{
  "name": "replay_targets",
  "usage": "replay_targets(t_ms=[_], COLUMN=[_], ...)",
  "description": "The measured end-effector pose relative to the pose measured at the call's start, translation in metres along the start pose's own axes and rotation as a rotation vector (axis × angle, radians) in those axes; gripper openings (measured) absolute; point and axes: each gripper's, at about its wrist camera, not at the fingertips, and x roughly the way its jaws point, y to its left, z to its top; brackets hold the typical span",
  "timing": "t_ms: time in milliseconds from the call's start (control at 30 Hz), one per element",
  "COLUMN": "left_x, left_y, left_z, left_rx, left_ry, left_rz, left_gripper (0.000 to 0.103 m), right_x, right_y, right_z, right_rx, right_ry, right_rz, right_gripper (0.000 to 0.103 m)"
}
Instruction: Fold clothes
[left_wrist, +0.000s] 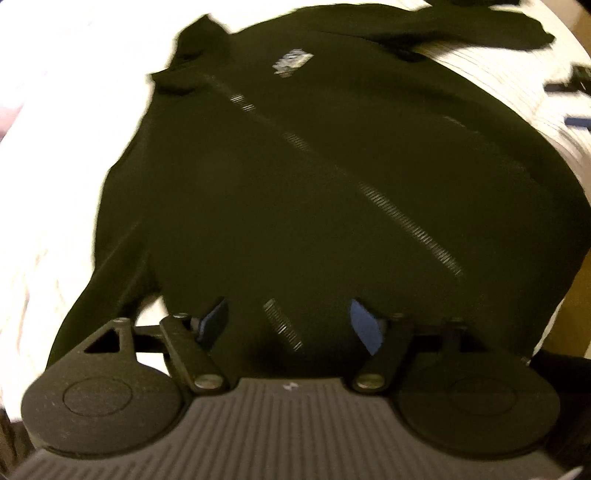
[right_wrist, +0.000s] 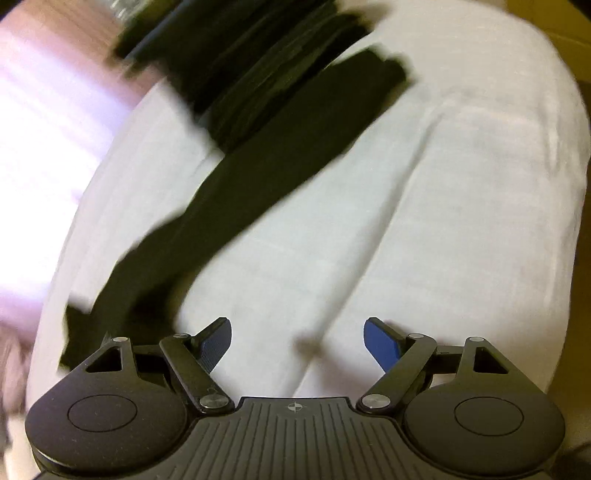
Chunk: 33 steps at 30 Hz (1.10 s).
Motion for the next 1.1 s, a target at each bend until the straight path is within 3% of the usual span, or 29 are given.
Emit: replay_targets(t_ms=[167,267,300,333,533,700,900,1100], left_x=[-0.009,-0.017,-0.021,-0.025,-0.057,-0.071,-0.071,-0.071], left_y=[0.052,0.087,0.1,0.11,0.152,0.168,0.173,0.17], left_z=[-0.071,-0.117,-0.133,-0.146,-0.209,-0.241,-0.257,-0.252], left_rx=[-0.089,-0.176,-0.213,-0.233,-0.255,-0.302,-0.353,-0.371], left_ry=[-0.036,-0.042,-0.045,-0.049,-0.081,-0.091,-0.085,-0.069], left_rz=[0.023,0.016,0.01,0.011,0.056,0.038,0.043,0.063], left_gripper=[0.078,0.082,0.083,0.084,0.089,0.091,0.099,0.101], right_x=[-0.022,-0.04,-0.05,-0.059,-0.089,-0.096,-0.089,-0.08], right_y=[0.1,0.155,0.169,0.183,0.244,0.285,0.308,0.319], right_z=[-0.072,-0.118,-0.136,-0.155,-0.24,-0.297,-0.32,-0.308], right_rx=[-0.335,-0.521,-0.555,-0.585,-0.628,-0.691,-0.784,-0.823], right_ry=[0.132,0.144,0.139,0.133,0.131,0.182,0.229,0.242], right_rz=[0.052,0.007,-0.011,-0.029,-0.018,0.025,0.046,0.064], right_gripper=[0.082,0.083,0.089,0.103,0.103,0.103,0.103,0.103])
